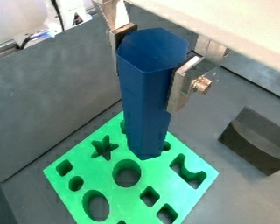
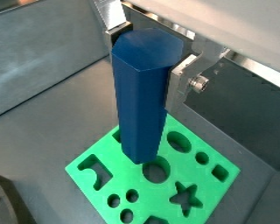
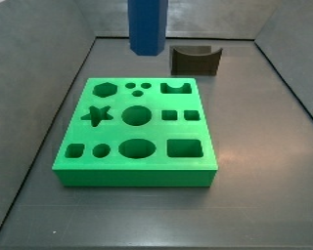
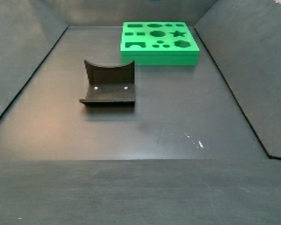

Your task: Insert the hexagon object.

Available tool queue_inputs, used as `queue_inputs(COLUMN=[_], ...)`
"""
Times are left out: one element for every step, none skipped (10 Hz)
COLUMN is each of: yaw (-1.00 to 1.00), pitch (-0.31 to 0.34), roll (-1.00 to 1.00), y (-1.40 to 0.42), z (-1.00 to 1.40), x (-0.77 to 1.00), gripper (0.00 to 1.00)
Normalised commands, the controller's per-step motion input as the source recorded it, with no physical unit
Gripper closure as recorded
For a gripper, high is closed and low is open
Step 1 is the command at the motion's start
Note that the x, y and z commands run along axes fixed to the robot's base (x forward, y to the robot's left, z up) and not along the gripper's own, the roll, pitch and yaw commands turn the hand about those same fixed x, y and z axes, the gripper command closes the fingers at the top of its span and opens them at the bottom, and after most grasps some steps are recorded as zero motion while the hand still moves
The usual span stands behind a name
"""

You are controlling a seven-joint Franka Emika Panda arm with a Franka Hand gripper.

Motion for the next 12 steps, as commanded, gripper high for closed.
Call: queue_inputs(yaw=[-0.84,-0.63,-0.49,-0.30,-0.25,-0.32,-0.55,-0.77,-0.82,-0.81,-0.50,-0.51], pitch=[0.000,-0.031,0.000,0.000,0.000,-0.003,0.000,-0.097,-0.140,-0.107,-0.170,-0.213], roll=[0.00,-0.06,-0.03,-0.02,-0.06,-0.01,0.00,-0.01,-0.09,-0.07,-0.21,-0.30], y=[0.09,0.21,0.40,0.57,0.60,0.52,0.36,0.09,0.00,0.00,0.01,0.00], z=[-0.32,-0.20,-0.31,-0.35,-0.38,-0.50,-0.50,-0.62,-0.63,-0.41,-0.31,-0.36], x=[-0.33,-0.27,-0.42,-0.53,-0.48,-0.55,-0.53,-0.45,-0.34,-0.34,-0.24,-0.11], gripper=[1.00,1.00,1.00,1.00,1.00,1.00,1.00,1.00,1.00,1.00,1.00,1.00])
